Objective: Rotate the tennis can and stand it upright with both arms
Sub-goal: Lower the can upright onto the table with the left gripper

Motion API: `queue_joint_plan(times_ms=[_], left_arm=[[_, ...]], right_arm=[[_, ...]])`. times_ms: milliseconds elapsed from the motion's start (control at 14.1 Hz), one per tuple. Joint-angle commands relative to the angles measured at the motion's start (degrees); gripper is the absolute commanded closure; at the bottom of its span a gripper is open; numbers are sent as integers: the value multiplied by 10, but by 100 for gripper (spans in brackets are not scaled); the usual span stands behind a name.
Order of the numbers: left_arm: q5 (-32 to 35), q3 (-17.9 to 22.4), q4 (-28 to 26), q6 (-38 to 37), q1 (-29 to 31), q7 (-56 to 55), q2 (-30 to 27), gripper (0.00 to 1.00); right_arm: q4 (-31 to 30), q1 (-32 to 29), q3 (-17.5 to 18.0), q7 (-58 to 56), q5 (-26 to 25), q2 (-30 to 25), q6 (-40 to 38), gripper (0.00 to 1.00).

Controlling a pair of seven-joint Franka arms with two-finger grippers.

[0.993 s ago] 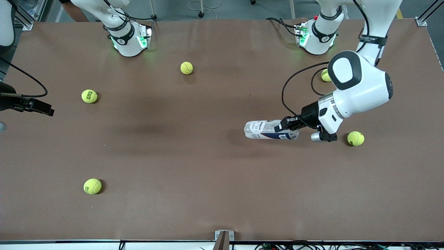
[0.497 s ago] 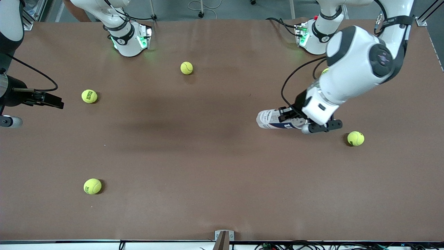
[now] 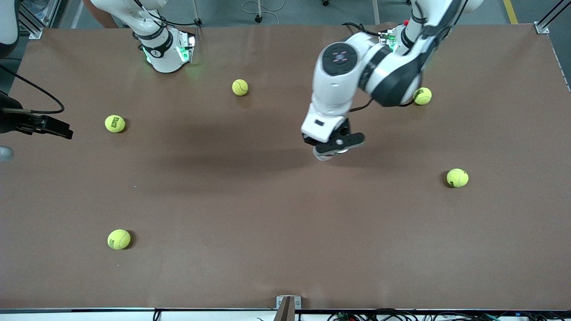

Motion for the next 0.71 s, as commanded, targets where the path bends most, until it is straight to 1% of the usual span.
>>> queue_joint_plan(times_ms=[0, 142, 213, 284, 426, 497, 568, 639], left_arm=[[28, 6, 70, -9, -24, -31, 74, 100], [44, 9, 82, -9, -43, -46, 101, 100], [58, 9, 82, -9, -44, -59, 109, 100], [64, 7, 82, -8, -44, -64, 112, 100], [65, 7, 82, -7, -49, -65, 115, 100], [65, 7, 82, -7, -49, -64, 115, 96], [64, 7, 82, -7, -49, -62, 115, 85], [64, 7, 82, -7, -46, -54, 114, 69]], right_arm=[[0, -5, 3, -37, -6, -8, -5, 0], [-1, -16, 2, -34, 8, -7, -13, 0], [-1, -19, 2, -31, 27, -7, -15, 0], [0, -19, 2, -31, 43, -9, -17, 0], [-7, -29, 2, -31, 52, -14, -22, 0], [-6, -31, 2, -33, 51, -18, -31, 0], [-9, -33, 2, -33, 49, -25, -32, 0], [-17, -33, 2, -33, 47, -34, -31, 0]])
